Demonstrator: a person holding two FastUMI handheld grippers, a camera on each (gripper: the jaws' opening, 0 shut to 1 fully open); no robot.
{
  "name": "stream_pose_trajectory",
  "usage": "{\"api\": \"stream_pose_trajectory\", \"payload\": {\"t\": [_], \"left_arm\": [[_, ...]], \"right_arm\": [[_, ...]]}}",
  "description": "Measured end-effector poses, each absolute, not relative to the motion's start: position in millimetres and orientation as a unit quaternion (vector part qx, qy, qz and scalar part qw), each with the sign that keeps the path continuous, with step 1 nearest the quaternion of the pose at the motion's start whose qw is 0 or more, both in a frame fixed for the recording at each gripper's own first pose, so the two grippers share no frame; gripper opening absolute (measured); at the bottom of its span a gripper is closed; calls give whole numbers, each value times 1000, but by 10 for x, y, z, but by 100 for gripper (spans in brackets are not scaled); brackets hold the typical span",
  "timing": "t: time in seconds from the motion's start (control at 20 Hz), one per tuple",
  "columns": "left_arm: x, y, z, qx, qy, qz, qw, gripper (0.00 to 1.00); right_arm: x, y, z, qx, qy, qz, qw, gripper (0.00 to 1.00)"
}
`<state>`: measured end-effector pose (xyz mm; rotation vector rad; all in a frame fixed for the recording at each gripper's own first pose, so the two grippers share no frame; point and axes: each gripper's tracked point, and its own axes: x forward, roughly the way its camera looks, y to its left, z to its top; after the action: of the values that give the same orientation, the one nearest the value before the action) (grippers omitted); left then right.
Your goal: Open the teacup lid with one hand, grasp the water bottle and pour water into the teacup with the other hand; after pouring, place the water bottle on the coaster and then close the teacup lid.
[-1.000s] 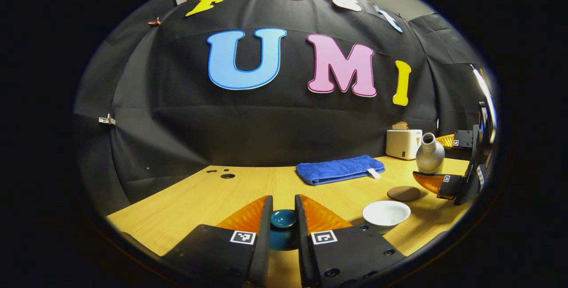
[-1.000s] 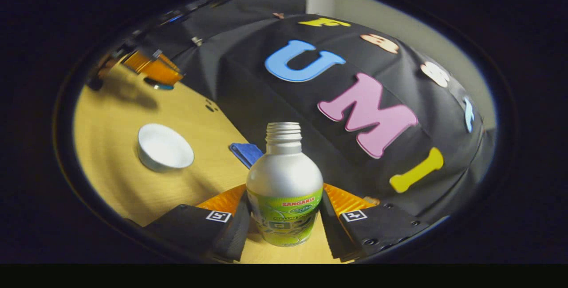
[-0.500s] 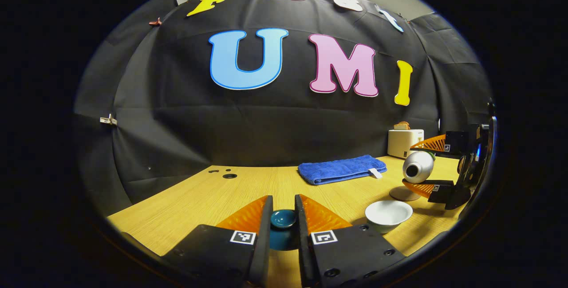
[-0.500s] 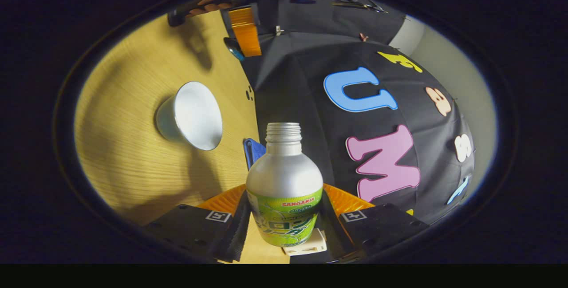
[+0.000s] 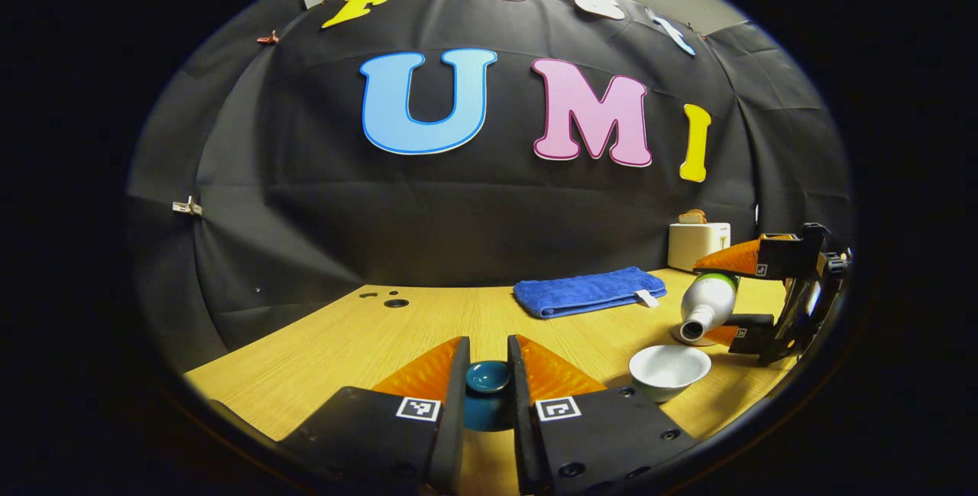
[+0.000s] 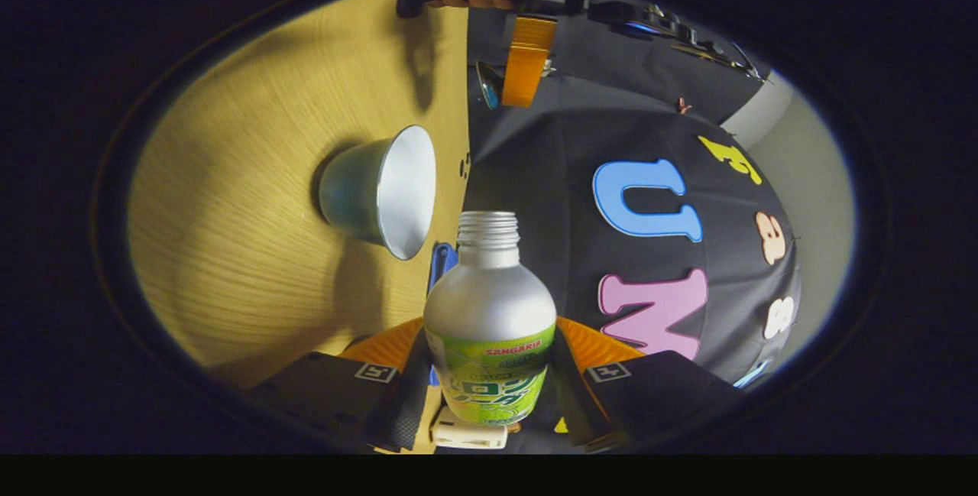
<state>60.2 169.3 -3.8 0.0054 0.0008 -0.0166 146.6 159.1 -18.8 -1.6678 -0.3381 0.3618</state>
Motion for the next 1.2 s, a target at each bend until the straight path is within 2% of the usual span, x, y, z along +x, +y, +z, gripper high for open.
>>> {"api": "stream_pose_trajectory", "payload": {"t": [0.25, 0.45, 0.65, 1.2], "left_arm": [[602, 1689, -50, 2, 1, -8, 1000, 31], [607, 1692, -47, 2, 1, -8, 1000, 33], [609, 1694, -45, 2, 1, -8, 1000, 32], [611, 1694, -43, 2, 2, -9, 1000, 33]], "right_arm": [[1498, 1664, -206, -768, -167, 166, 595, 74], [1546, 1660, -239, -780, -172, 169, 578, 75], [1581, 1685, -203, -802, -183, 169, 543, 74], [1622, 1747, -41, -822, -211, 164, 502, 74]]}}
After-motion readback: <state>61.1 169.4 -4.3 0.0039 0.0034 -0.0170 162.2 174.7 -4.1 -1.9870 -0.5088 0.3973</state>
